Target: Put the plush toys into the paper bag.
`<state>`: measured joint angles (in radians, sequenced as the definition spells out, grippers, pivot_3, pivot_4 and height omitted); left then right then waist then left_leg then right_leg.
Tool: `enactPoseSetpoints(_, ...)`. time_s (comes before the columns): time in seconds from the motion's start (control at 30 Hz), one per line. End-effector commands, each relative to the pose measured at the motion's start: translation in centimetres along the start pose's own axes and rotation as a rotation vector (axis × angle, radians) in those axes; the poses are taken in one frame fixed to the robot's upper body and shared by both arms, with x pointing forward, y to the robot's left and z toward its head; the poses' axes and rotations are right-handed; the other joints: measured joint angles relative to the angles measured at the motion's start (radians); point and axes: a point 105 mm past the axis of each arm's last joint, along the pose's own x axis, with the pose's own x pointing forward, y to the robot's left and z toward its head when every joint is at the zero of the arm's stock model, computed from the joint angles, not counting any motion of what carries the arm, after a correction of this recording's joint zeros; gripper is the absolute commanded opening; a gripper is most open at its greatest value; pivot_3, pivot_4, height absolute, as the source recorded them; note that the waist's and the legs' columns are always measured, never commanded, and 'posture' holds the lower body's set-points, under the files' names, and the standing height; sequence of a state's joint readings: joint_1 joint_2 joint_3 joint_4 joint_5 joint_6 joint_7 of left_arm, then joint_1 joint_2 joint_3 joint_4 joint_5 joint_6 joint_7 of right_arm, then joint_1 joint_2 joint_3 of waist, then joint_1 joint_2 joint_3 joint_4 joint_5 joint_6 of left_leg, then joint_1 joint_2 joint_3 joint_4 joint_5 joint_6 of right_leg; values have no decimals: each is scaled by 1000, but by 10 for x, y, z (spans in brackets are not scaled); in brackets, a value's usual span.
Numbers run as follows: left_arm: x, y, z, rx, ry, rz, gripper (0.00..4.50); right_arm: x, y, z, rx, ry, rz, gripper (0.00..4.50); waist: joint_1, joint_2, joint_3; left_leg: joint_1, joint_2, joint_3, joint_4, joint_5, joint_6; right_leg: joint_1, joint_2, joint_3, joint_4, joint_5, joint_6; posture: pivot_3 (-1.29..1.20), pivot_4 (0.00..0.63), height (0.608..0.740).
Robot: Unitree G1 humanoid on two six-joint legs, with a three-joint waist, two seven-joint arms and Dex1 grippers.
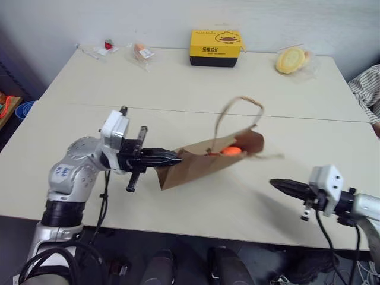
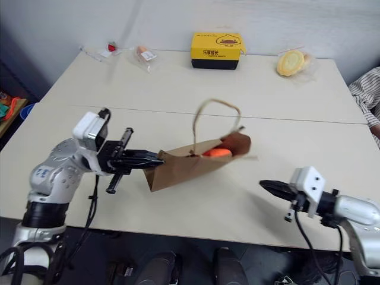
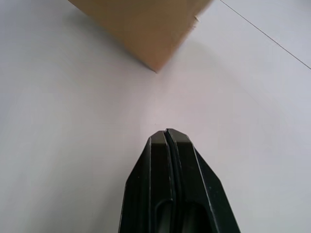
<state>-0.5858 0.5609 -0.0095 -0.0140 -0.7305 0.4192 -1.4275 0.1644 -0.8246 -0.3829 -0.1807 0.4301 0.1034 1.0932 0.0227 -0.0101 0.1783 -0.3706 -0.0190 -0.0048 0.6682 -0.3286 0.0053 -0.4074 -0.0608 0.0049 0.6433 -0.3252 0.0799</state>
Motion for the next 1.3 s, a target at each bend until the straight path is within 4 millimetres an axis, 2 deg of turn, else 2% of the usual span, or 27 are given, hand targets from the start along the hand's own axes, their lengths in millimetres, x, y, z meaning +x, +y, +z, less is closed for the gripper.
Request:
enactPoseSetpoints(0.03,-8,5,-7,5,41,-45,12,-27,-9,5,-26,13,-53,0,-1,0,0,0,0,0,0,0,0,0,0,0,0,0,0,0,150,740)
enactPoseSetpoints(0.17,-25,14,-19,9,85,-6,12,-36,0,10,-4,14,-63,0,-12,0,0,1,1,1,-1,0,0,0,2,1,1,0,0,0,150,740)
enactPoseSetpoints(0.37,-37,28,-35,105,158,58,12,-36,9,16,15,6,-82,0,-11,0,0,1,1,0,0,0,0,0,1,1,2,0,0,0,150,740)
enactPoseSetpoints(0.6,-46,46,-29,166,203,103,12,-30,18,13,49,-13,-75,0,1,0,0,0,1,0,1,0,0,-1,1,1,2,0,0,0,150,740)
enactPoseSetpoints(0.9,-51,52,-34,186,275,106,12,-22,26,5,77,-49,-57,0,0,0,0,0,1,0,1,0,0,-1,1,1,2,0,0,0,150,740)
enactPoseSetpoints(1.03,-53,57,-33,134,260,172,12,-12,29,14,88,-146,-56,0,-1,-1,0,0,1,0,1,0,0,-1,1,1,3,0,1,0,150,740)
enactPoseSetpoints(1.13,-57,53,-31,111,258,201,600,-6,28,18,65,-174,-66,0,-2,0,0,0,1,0,1,0,0,-1,0,1,4,0,0,0,150,740)
enactPoseSetpoints(1.2,-64,50,-30,120,273,242,1237,-1,13,22,13,-176,-147,0,-10,0,0,0,1,0,1,0,0,-1,1,1,6,0,0,0,150,740)
enactPoseSetpoints(1.3,-80,47,-27,158,300,323,2166,7,13,26,71,-183,-82,592,-18,0,0,0,1,0,1,0,0,-2,0,1,8,0,0,0,150,740)
